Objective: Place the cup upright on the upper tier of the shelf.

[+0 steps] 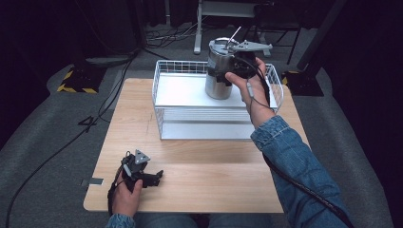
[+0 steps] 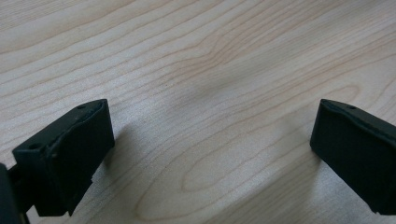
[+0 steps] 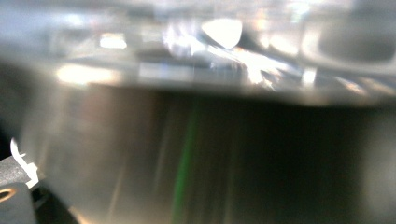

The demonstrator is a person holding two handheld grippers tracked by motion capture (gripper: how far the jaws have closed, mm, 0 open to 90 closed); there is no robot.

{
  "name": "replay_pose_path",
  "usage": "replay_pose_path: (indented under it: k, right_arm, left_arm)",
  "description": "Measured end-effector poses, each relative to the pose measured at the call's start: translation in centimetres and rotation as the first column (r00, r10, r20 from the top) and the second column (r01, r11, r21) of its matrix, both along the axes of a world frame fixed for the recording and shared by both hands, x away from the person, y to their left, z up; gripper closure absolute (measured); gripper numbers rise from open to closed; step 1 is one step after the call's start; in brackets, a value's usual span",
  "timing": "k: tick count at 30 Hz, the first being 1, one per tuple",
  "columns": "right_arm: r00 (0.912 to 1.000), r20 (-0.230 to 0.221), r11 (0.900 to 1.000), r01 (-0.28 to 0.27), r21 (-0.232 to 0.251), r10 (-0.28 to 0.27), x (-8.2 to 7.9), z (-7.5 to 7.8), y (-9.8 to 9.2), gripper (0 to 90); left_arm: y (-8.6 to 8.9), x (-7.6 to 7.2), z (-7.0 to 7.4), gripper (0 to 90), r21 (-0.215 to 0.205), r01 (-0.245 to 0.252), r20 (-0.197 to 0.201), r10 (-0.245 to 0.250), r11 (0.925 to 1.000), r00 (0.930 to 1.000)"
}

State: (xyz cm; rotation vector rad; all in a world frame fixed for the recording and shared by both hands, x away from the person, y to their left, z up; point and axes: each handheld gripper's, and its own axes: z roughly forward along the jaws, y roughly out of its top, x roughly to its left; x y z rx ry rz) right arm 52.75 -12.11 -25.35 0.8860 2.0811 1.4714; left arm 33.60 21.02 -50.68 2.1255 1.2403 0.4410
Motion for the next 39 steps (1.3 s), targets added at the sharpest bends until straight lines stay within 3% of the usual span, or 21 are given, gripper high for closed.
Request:
replay_pose_path:
  k: [12, 19, 26, 28, 39]
  right_arm:
    - [1.0, -0.005, 1.0, -0.005, -0.006, 0.005, 0.2, -0.7, 0.0, 3.5]
    - [0.9993, 0.016, 0.999, -0.033, -0.01, 0.033, 0.4, -0.9, -0.1, 3.3]
    - [0.9979, 0.063, 0.999, -0.01, -0.033, 0.012, 0.3, -1.2, 0.3, 1.3]
    - [0.9987, 0.051, 1.0, 0.0, -0.016, 0.001, 0.3, -1.2, 0.3, 1.3]
    - [0.9995, 0.03, 1.0, -0.01, -0.027, 0.011, 0.1, -1.3, -0.1, 0.0]
  left_arm:
    - [0.0, 0.0, 0.0, 0.2, -0.001, 0.0, 0.0, 0.0, 1.0, 1.0]
    - [0.0, 0.0, 0.0, 0.2, -0.001, 0.0, 0.0, 0.0, 1.0, 1.0]
    - [0.0, 0.0, 0.0, 0.2, 0.002, 0.001, 0.001, -0.001, 1.0, 1.0]
    - [0.0, 0.0, 0.0, 0.2, 0.0, -0.002, 0.0, 0.002, 1.0, 1.0]
    - [0.0, 0.0, 0.0, 0.2, -0.001, 0.0, 0.0, 0.0, 1.0, 1.0]
